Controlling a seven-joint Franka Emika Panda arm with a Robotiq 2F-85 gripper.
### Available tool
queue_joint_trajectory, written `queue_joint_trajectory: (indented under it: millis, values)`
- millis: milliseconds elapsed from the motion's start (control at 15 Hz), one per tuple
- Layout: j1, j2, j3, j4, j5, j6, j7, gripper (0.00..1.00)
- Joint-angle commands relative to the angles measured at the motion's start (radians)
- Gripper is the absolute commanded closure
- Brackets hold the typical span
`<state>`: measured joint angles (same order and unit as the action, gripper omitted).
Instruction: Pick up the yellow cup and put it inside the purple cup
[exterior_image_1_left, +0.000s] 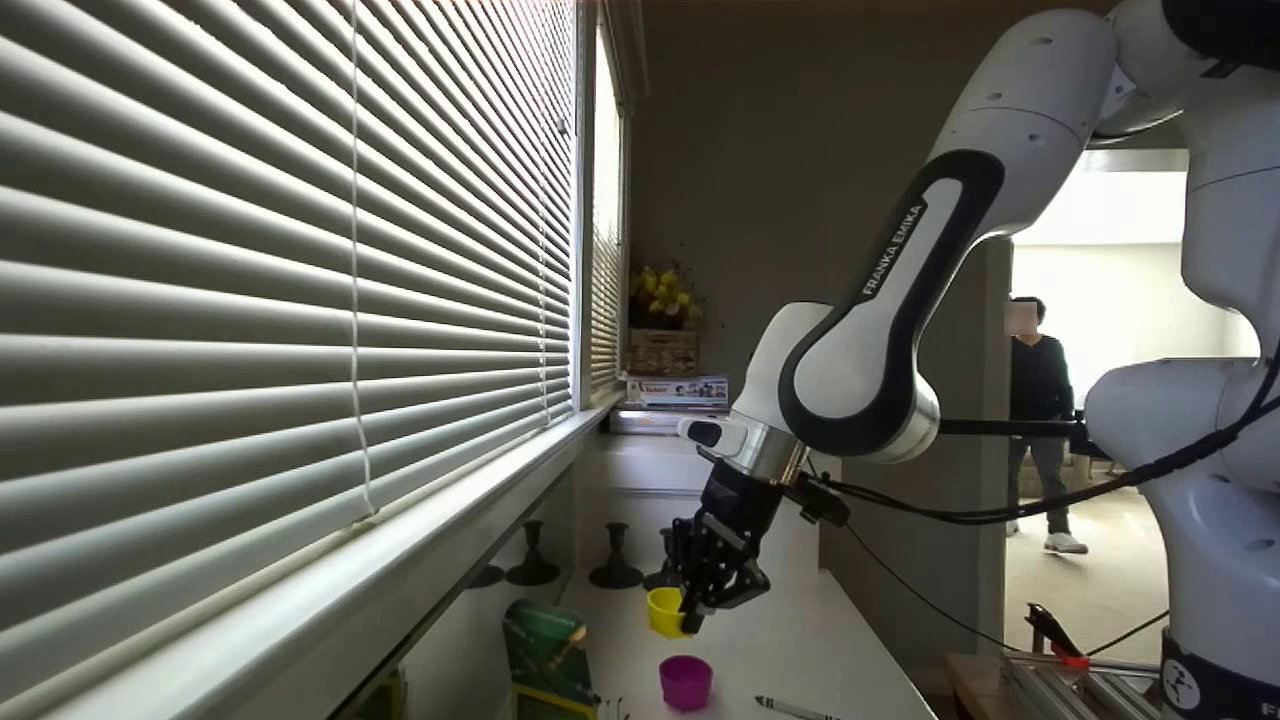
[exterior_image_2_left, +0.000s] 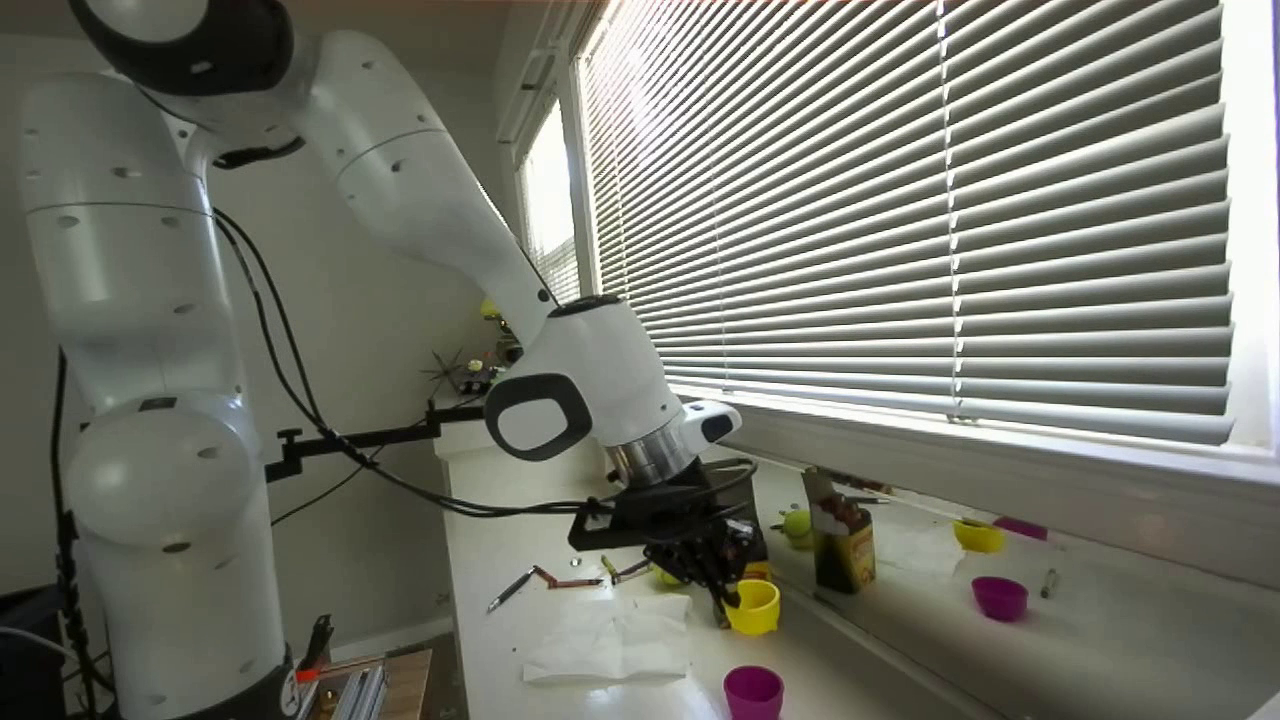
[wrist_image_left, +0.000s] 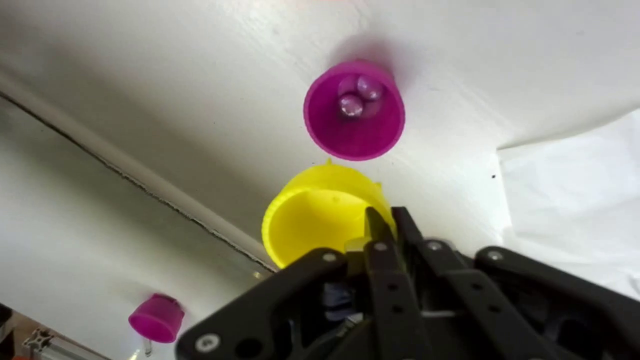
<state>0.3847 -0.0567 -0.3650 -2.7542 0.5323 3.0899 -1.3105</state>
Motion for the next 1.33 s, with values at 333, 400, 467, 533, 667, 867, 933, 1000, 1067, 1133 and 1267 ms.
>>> queue_joint_trajectory:
  millis: [333, 400, 467, 533, 667, 867, 933, 1000, 1067, 1133, 1267]
  values:
    - [-0.072, 0.008, 0.042, 0.007, -0.044, -0.001, 0.075, 0.98]
    - [-0.080, 0.014, 0.045, 0.007, -0.048, -0.007, 0.089, 0.98]
    - [-0.087, 0.017, 0.047, 0.007, -0.052, -0.011, 0.100, 0.98]
    - [-0.093, 0.023, 0.049, 0.007, -0.057, -0.016, 0.112, 0.98]
    - [-0.098, 0.030, 0.049, 0.007, -0.065, -0.024, 0.131, 0.98]
    - [-0.096, 0.036, 0.046, 0.007, -0.091, -0.048, 0.164, 0.98]
    - [-0.094, 0.036, 0.045, 0.007, -0.103, -0.056, 0.179, 0.98]
    - [-0.092, 0.033, 0.045, 0.007, -0.115, -0.066, 0.192, 0.98]
    - [-0.091, 0.029, 0.045, 0.007, -0.128, -0.076, 0.208, 0.98]
    - [-0.091, 0.028, 0.045, 0.007, -0.146, -0.080, 0.224, 0.98]
    - [-0.092, 0.031, 0.043, 0.007, -0.181, -0.077, 0.256, 0.98]
